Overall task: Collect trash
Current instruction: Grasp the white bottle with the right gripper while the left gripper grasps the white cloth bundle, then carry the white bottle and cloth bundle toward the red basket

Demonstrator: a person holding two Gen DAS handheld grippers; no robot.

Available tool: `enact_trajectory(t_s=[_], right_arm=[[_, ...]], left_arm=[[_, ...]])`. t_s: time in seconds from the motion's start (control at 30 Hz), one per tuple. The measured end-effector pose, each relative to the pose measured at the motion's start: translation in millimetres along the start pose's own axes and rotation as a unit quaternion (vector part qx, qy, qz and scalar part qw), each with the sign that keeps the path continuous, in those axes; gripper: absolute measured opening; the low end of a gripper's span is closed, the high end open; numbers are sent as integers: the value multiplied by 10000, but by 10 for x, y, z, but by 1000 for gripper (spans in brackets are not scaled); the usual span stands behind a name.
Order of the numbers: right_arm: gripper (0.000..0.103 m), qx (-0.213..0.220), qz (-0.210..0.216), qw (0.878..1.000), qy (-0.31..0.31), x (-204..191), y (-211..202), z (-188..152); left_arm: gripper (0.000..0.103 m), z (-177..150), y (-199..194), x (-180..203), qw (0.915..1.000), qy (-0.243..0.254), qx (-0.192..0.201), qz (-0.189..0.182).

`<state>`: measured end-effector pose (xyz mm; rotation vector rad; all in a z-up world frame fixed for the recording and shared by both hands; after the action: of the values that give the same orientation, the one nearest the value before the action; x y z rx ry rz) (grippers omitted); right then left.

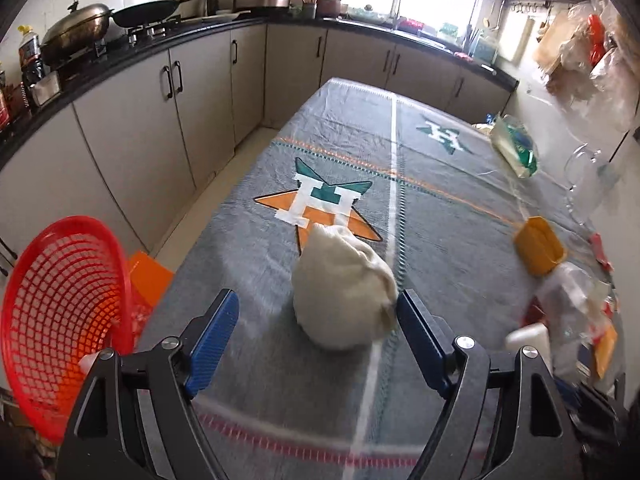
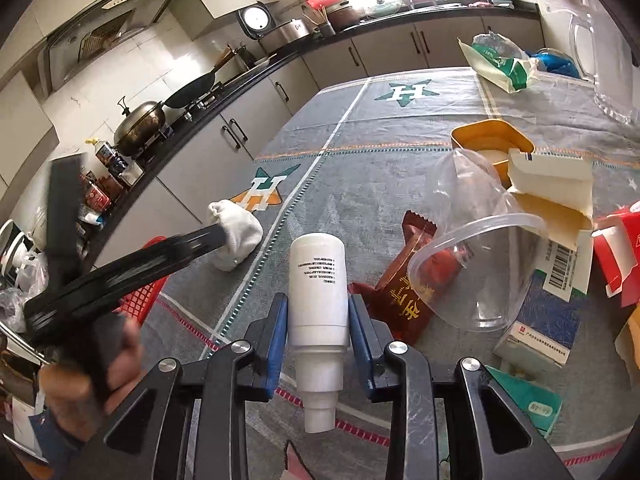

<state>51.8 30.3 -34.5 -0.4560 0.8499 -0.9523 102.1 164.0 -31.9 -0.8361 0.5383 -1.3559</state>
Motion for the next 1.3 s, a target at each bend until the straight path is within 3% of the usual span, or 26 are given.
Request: enact_trajectory(t_s=[0.17, 0.33, 0.43, 0.57, 0.67, 0.93, 1.3], right_arm=[[33, -1, 15, 10000, 25, -8, -3, -5], [33, -23, 19, 10000, 27, -20, 11, -25], [33, -29, 16, 10000, 36, -14, 24, -22], [33, -34, 10, 10000, 24, -15, 33, -25], [33, -44, -32, 10000, -12, -27, 44, -42], [33, -13, -140, 9999, -15, 8, 70, -36], [33, 29, -179, 9998, 0, 31, 76, -25]], left_arm=[[80, 24, 178, 90, 9999, 118, 30, -12], [66, 24, 310, 171, 9995, 306, 44, 41], [51, 42, 318, 184, 9994, 324, 114, 7], [43, 32, 288, 131, 9995, 187, 190, -149], [42, 34, 216, 94, 9992, 141, 339, -168], [42, 106, -49, 26, 9942, 311, 990, 275], [42, 131, -140, 26, 9918, 351, 1176, 346]])
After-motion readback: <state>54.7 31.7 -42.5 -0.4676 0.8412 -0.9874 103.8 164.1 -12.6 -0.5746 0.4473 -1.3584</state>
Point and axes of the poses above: each gripper's, at about its wrist camera, not at the fingertips, and y roughly the way its jaws point, x to its right, z to its top, the point moved 9 cm from there along y, roughly the way its jaws point, and after that the axes turned 1 degree about -z, right-handed, at the moved point
